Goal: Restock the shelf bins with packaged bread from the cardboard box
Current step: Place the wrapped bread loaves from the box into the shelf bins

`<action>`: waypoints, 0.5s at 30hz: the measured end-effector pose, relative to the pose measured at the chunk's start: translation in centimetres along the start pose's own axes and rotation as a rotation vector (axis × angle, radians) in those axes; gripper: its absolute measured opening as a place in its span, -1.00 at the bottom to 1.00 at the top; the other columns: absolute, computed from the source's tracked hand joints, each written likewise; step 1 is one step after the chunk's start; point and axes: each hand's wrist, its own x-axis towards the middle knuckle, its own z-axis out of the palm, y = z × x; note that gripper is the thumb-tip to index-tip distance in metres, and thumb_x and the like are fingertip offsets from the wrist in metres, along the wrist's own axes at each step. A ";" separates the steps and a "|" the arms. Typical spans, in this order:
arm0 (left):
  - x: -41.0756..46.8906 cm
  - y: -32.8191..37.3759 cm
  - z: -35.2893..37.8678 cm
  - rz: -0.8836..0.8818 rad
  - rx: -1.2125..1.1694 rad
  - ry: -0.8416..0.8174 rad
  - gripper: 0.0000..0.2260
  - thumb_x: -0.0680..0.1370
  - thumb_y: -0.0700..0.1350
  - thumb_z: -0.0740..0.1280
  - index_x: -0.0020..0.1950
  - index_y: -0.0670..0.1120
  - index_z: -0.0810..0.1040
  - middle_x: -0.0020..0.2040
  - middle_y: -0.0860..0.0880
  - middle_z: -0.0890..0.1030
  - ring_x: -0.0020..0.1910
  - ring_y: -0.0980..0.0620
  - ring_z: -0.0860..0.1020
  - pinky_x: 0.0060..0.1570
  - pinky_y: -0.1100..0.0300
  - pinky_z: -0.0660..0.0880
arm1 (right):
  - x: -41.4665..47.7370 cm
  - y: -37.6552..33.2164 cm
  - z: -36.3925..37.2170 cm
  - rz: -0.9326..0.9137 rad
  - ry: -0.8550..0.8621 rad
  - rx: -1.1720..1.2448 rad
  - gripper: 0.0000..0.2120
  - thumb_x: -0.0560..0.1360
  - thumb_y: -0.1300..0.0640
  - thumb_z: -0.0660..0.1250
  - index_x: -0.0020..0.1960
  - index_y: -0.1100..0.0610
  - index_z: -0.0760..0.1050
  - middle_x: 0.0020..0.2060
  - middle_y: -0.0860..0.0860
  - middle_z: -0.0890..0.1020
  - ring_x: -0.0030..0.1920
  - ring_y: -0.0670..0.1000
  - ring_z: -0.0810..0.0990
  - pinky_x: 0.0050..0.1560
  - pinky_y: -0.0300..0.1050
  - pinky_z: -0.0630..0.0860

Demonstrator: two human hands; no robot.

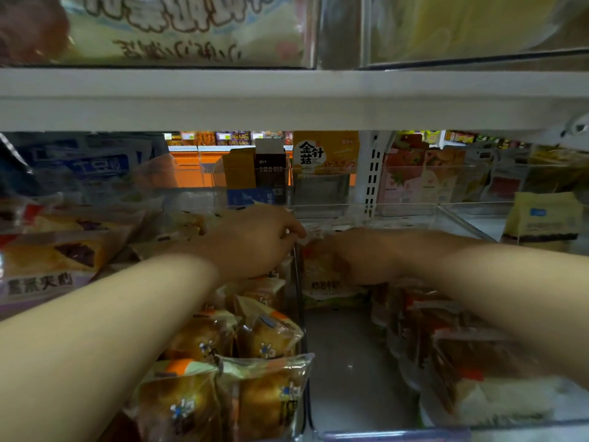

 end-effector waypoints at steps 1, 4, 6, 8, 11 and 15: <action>0.0 0.0 0.0 0.002 0.000 -0.001 -0.76 0.64 -0.08 0.17 0.24 0.05 0.55 0.22 0.03 0.54 -0.01 0.12 0.50 0.04 0.20 0.44 | 0.0 0.3 0.0 -0.011 0.030 0.065 -0.38 0.57 0.24 0.19 0.50 -0.18 0.08 0.34 0.04 0.43 0.21 0.06 0.49 0.14 -0.08 0.47; 0.1 0.0 0.0 0.007 -0.011 -0.007 -0.76 0.63 -0.09 0.18 0.25 0.04 0.55 0.18 0.02 0.55 -0.07 0.13 0.50 -0.02 0.22 0.43 | 0.1 0.9 0.0 -0.022 0.073 0.167 -0.41 0.58 0.20 0.19 0.50 -0.21 0.09 0.40 -0.03 0.38 0.30 0.03 0.42 0.28 -0.07 0.39; 0.1 0.0 0.0 0.009 -0.024 -0.012 -0.76 0.63 -0.09 0.18 0.25 0.03 0.55 0.15 0.02 0.56 -0.08 0.11 0.51 -0.05 0.23 0.43 | 0.0 0.7 0.0 -0.031 0.058 0.188 -0.38 0.57 0.19 0.20 0.52 -0.17 0.06 0.45 -0.05 0.32 0.35 0.02 0.38 0.31 -0.09 0.34; 0.1 0.0 0.1 0.011 -0.035 -0.011 -0.76 0.63 -0.10 0.18 0.25 0.02 0.55 0.08 0.03 0.54 -0.09 0.10 0.51 -0.06 0.24 0.41 | -0.1 0.3 0.0 -0.046 0.058 0.179 -0.37 0.56 0.20 0.20 0.53 -0.15 0.04 0.47 -0.04 0.28 0.37 0.04 0.35 0.33 -0.07 0.34; 0.0 0.0 0.1 0.019 -0.045 0.002 -0.76 0.63 -0.11 0.18 0.24 0.02 0.55 0.07 0.05 0.52 -0.14 0.13 0.49 -0.11 0.27 0.36 | -0.4 -0.3 -0.4 -0.057 0.068 0.060 -0.46 0.58 0.23 0.14 0.50 -0.09 0.17 0.43 0.00 0.34 0.34 0.06 0.40 0.28 -0.11 0.37; 0.0 -0.1 0.2 0.022 -0.048 0.009 -0.76 0.63 -0.11 0.18 0.24 0.02 0.55 0.02 0.08 0.49 -0.15 0.15 0.48 -0.12 0.27 0.36 | -0.2 -0.8 -0.2 -0.018 -0.145 -0.096 -0.43 0.59 0.30 0.09 0.54 -0.03 0.09 0.48 0.00 0.25 0.42 0.04 0.29 0.33 -0.13 0.27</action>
